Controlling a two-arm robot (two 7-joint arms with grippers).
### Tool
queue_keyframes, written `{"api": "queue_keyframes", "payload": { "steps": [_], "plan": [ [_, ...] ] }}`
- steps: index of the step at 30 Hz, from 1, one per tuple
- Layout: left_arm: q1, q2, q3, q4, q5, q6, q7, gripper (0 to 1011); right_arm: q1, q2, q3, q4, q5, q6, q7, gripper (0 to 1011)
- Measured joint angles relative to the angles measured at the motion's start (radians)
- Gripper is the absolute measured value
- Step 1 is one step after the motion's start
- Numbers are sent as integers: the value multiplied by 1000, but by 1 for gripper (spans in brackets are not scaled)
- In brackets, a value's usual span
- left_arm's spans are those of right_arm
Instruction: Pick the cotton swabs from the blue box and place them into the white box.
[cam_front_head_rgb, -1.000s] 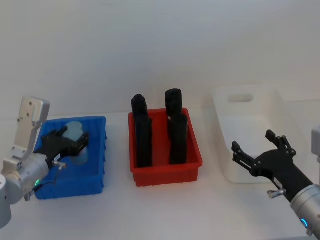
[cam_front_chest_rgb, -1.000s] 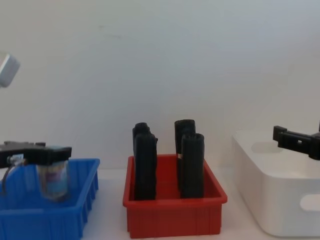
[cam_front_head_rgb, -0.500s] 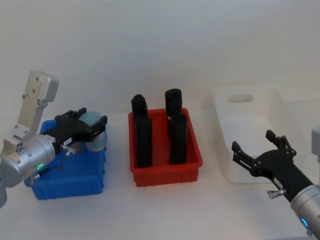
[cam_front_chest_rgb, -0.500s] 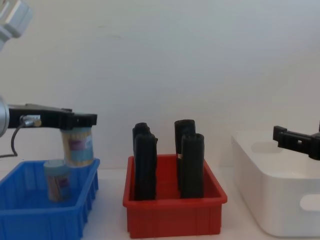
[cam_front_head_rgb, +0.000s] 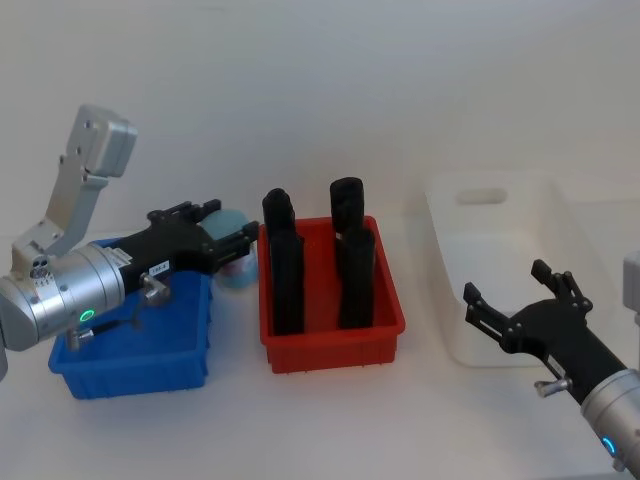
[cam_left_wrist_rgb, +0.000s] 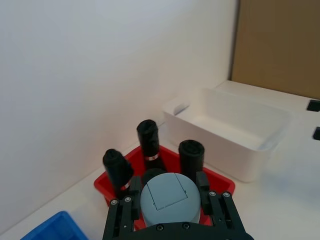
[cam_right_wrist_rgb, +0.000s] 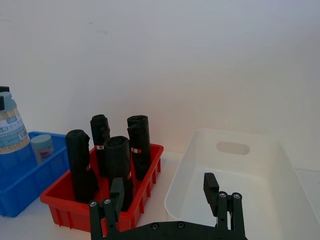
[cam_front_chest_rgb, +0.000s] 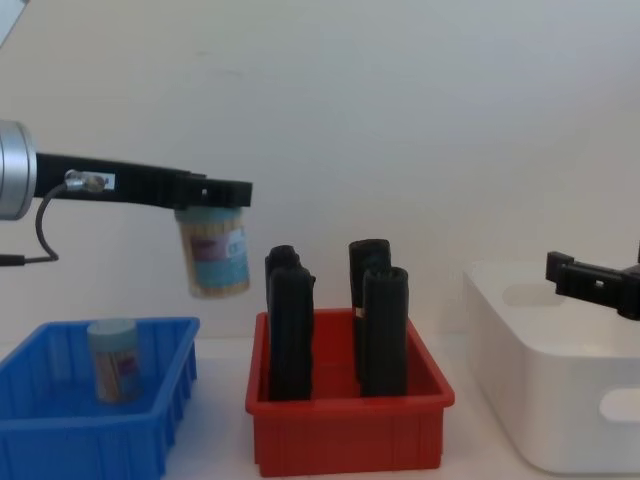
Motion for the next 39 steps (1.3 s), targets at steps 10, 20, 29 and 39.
{"api": "queue_keyframes", "payload": {
  "steps": [10,20,29,39],
  "plan": [
    [-22,1,10,-21,-21,20,-117,670,0,0,0,0,0,0,0,1002],
    [-37,-1,17,-36,-36,34,-186,670,2,0,-2,-2,-6,1,27,1002],
    [-42,-1,20,-41,-42,39,-212,670,15,2,-10,-8,-21,13,101,1002],
    [-44,-2,21,-44,-44,42,-225,670,62,-16,-32,-7,-55,59,233,1002]
  ]
}}
